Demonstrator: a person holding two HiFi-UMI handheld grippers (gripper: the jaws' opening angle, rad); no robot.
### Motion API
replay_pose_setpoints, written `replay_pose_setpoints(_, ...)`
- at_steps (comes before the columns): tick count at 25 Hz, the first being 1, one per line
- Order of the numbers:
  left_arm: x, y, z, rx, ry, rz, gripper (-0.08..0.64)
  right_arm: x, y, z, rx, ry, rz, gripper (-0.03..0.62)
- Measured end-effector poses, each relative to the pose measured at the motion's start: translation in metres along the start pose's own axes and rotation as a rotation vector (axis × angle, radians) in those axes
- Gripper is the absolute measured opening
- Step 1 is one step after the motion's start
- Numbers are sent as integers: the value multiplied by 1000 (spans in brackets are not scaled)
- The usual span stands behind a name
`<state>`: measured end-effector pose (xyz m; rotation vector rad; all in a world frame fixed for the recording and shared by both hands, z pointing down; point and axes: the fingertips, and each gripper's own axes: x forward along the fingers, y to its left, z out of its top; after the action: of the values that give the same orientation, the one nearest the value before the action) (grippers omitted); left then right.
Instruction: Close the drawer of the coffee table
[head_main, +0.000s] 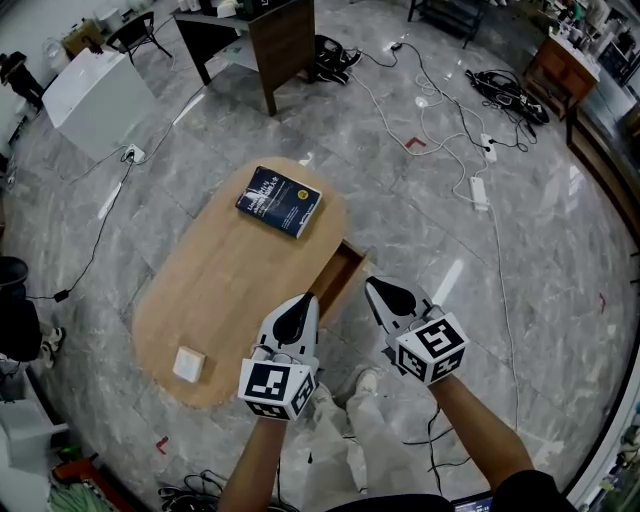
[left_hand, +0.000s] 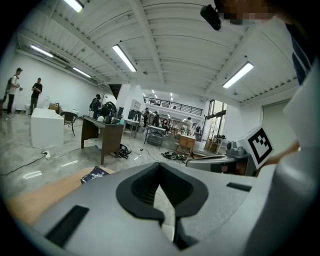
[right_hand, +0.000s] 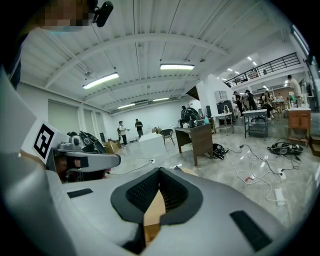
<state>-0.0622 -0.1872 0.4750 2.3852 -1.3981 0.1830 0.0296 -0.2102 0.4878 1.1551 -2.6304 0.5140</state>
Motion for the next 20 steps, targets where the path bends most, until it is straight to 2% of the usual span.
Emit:
replay_pose_setpoints(4,3,7,-15,-25,11,10,2,5,-3,-13,8,11,-1,12)
replay_pose_setpoints(20,11,21,-60,-40,54,11,2,20,-18,-46,47,10,-40,12)
